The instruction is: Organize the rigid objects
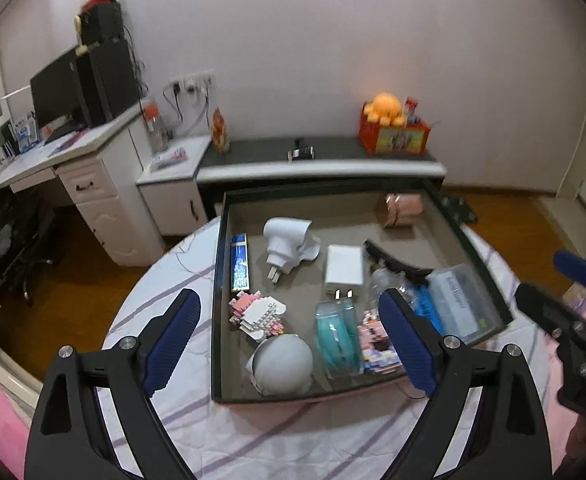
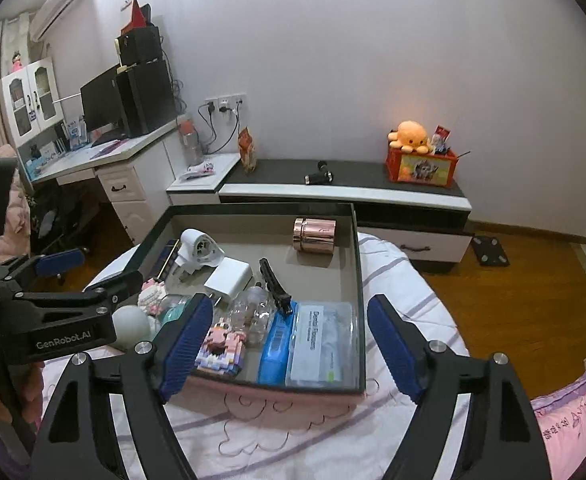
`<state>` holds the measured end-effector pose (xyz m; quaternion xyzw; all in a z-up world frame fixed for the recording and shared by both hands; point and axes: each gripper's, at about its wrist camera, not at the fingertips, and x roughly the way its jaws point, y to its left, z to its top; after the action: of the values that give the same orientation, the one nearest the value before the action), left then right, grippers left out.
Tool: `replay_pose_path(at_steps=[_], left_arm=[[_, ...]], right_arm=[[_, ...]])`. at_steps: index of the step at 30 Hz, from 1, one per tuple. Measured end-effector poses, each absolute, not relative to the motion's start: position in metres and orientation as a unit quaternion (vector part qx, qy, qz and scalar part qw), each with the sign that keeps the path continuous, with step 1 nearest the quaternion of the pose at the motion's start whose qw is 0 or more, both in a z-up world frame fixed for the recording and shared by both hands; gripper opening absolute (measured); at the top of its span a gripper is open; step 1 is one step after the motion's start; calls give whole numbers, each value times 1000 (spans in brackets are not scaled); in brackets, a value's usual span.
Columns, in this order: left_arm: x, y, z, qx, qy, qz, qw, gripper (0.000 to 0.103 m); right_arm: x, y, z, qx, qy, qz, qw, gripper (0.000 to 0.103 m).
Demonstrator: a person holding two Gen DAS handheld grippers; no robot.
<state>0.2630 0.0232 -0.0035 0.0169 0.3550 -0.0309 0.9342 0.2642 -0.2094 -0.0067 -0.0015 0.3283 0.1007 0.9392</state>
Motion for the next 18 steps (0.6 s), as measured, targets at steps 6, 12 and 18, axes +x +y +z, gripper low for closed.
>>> replay_pose_path(at_steps=[6, 12, 18], left_arm=[[202, 29, 9, 8, 258, -14, 966, 103], [155, 28, 9, 13, 209, -13, 978, 103], [102, 28, 17, 5, 136, -11, 991, 103]], right_arm=[[222, -207, -7, 3, 301, 93, 949, 85], [174, -204, -12, 12, 245, 80, 966, 85], [116, -204, -6, 13, 157, 31, 987, 85]])
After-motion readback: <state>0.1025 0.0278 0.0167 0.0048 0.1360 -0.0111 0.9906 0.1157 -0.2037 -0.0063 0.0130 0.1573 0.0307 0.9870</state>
